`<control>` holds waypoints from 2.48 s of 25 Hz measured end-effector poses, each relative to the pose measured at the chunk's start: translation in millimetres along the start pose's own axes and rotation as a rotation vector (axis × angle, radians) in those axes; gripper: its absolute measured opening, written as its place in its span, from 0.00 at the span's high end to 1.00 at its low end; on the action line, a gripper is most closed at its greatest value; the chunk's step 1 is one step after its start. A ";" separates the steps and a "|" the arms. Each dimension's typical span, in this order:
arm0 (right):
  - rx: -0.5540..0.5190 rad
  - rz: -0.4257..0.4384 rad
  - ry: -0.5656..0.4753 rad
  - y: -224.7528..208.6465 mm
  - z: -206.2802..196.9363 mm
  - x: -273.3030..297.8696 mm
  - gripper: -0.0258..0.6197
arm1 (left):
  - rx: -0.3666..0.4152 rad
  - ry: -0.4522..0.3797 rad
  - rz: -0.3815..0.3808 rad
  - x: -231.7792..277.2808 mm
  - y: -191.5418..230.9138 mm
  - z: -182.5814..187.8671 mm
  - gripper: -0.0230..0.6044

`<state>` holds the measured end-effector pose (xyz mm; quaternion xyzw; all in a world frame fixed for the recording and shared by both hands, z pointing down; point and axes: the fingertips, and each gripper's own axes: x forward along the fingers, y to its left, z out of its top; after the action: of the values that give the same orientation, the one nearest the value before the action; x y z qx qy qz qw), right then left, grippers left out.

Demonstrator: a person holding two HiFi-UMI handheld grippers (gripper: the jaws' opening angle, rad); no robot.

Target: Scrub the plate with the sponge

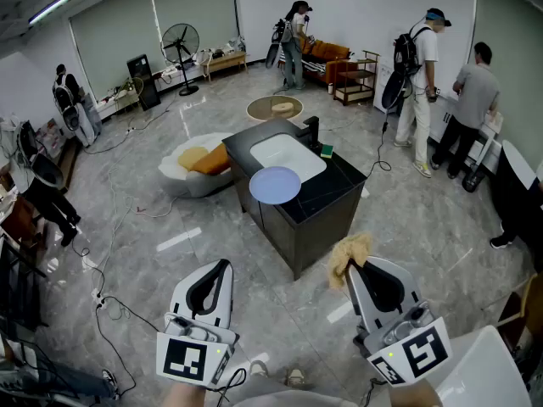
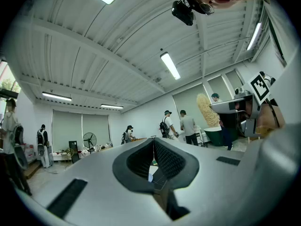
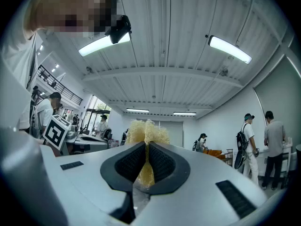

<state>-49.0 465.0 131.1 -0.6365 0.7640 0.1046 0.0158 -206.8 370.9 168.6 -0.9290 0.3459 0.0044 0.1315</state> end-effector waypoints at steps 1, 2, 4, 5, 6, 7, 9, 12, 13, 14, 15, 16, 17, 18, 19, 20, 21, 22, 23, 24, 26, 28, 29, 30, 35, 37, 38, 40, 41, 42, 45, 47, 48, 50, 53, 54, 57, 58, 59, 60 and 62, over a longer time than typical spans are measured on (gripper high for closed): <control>0.005 -0.001 0.003 0.6 -0.5 -0.6 0.89 | -0.001 0.004 0.001 -1.3 0.2 0.1 0.93; 0.010 -0.002 0.006 1.1 -1.1 -1.2 0.89 | -0.002 0.007 0.001 -2.4 0.3 0.1 0.93; 0.022 -0.004 0.011 1.9 -2.9 -2.3 0.89 | -0.005 0.011 0.002 -4.4 0.2 -0.5 0.93; 0.027 -0.004 0.012 2.3 -4.0 -2.6 0.89 | -0.005 0.013 0.003 -5.2 0.2 -1.1 0.93; 0.032 -0.003 0.013 2.8 -4.8 -2.6 0.89 | -0.004 0.015 0.004 -6.1 0.3 -1.8 0.93; 0.035 -0.002 0.012 3.2 -5.3 -2.5 0.89 | -0.002 0.018 0.005 -6.9 0.4 -2.7 0.93; 0.039 0.000 0.011 3.3 -5.0 -2.1 0.89 | 0.001 0.024 0.007 -7.8 0.9 -3.9 0.93; 0.041 0.004 0.010 3.3 -5.0 -2.1 0.89 | -0.004 0.026 0.016 -7.2 1.9 -2.3 0.93; 0.043 0.005 0.009 3.0 -5.3 -2.3 0.89 | -0.003 0.030 0.019 -6.9 2.3 -1.8 0.93; 0.045 0.006 0.009 2.6 -5.5 -2.7 0.89 | -0.003 0.033 0.022 -6.7 2.5 -1.3 0.93; 0.047 0.007 0.010 2.1 -5.7 -3.3 0.89 | -0.003 0.036 0.026 -6.6 2.6 -0.4 0.93; 0.049 0.009 0.011 1.6 -5.8 -4.2 0.89 | -0.004 0.039 0.029 -6.6 2.3 0.4 0.93; 0.052 0.010 0.012 0.8 -6.1 -5.1 0.89 | -0.005 0.039 0.029 -6.6 1.3 0.7 0.93; 0.054 0.012 0.012 -0.2 -6.7 -6.1 0.89 | -0.004 0.038 0.027 -6.5 -0.2 0.4 0.93; 0.057 0.014 0.011 -1.3 -7.8 -7.1 0.89 | -0.001 0.039 0.025 -6.4 -2.0 -0.1 0.93; 0.060 0.016 0.011 -2.2 -9.4 -8.1 0.89 | 0.002 0.041 0.026 -6.3 -3.8 -0.9 0.93; 0.063 0.018 0.011 -3.0 -11.2 -9.5 0.89 | 0.006 0.045 0.027 -6.4 -5.6 -1.9 0.93; 0.066 0.020 0.011 -3.9 -13.2 -11.2 0.89 | 0.008 0.049 0.028 -6.5 -7.6 -3.2 0.93; 0.069 0.020 0.011 -5.0 -15.0 -12.9 0.89 | 0.010 0.054 0.029 -6.5 -9.6 -4.6 0.93; 0.072 0.020 0.011 -6.6 -16.7 -14.2 0.89 | 0.012 0.058 0.030 -6.3 -11.2 -5.7 0.93; 0.076 0.019 0.012 -10.9 -19.5 -14.7 0.89 | 0.017 0.062 0.031 -4.5 -13.3 -6.6 0.93; 0.077 0.020 0.013 -16.0 -22.2 -13.7 0.89 | 0.021 0.062 0.035 -1.3 -14.0 -7.1 0.93; 0.076 0.020 0.014 -18.6 -23.6 -12.8 0.89 | 0.022 0.060 0.037 0.7 -14.1 -7.6 0.93; 0.074 0.019 0.015 -21.0 -25.1 -11.6 0.89 | 0.023 0.059 0.039 2.7 -13.9 -8.3 0.93; 0.061 0.018 0.007 -33.2 -29.2 2.8 0.89 | 0.023 0.044 0.043 19.7 -8.2 -13.6 0.93; 0.054 0.019 0.010 -39.0 -33.3 11.2 0.89 | 0.014 0.043 0.041 29.4 -5.4 -19.9 0.93; 0.051 0.020 0.012 -41.4 -36.8 16.5 0.89 | 0.010 0.045 0.040 34.3 -3.5 -25.0 0.93; 0.046 0.023 0.015 -45.9 -45.3 28.5 0.89 | 0.008 0.053 0.038 44.7 1.2 -36.3 0.93; 0.044 0.022 0.017 -48.5 -49.7 34.5 0.89 | 0.008 0.057 0.035 50.3 3.7 -41.4 0.93; 0.044 0.021 0.020 -51.5 -54.2 40.4 0.89 | 0.007 0.059 0.032 56.2 6.3 -45.9 0.93; 0.049 0.015 0.037 -62.0 -67.3 59.9 0.89 | 0.002 0.062 0.028 75.9 17.8 -55.9 0.93; 0.053 0.012 0.049 -68.6 -74.8 76.2 0.89 | 0.000 0.063 0.027 90.4 28.8 -60.7 0.93; 0.054 0.011 0.055 -71.9 -78.5 85.1 0.89 | 0.000 0.065 0.025 98.3 34.7 -63.6 0.93; 0.057 0.007 0.068 -79.5 -86.6 104.8 0.89 | -0.001 0.073 0.019 115.8 47.0 -71.3 0.93; 0.063 -0.005 0.090 -93.6 -98.9 140.0 0.89 | -0.002 0.085 0.005 146.9 69.1 -83.3 0.93; 0.068 -0.010 0.098 -98.0 -102.6 152.9 0.89 | -0.004 0.091 0.001 157.7 77.6 -87.1 0.93; 0.085 -0.021 0.121 -110.6 -113.3 192.0 0.89 | -0.015 0.111 -0.013 189.8 103.9 -99.5 0.93; 0.090 -0.025 0.129 -114.9 -117.5 205.0 0.89 | -0.017 0.118 -0.017 200.6 112.7 -104.3 0.93; 0.095 -0.030 0.136 -119.3 -121.9 218.4 0.89 | -0.019 0.124 -0.022 211.7 121.8 -109.4 0.93; 0.101 -0.034 0.143 -123.7 -126.2 232.4 0.89 | -0.021 0.130 -0.027 223.0 131.0 -114.7 0.93; 0.107 -0.041 0.156 -131.3 -134.6 261.4 0.89 | -0.031 0.139 -0.040 245.3 150.0 -124.6 0.93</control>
<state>44.3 165.5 203.3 -0.6563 0.7543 0.0133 -0.0076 -127.2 73.8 228.4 -0.9356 0.3357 -0.0575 0.0928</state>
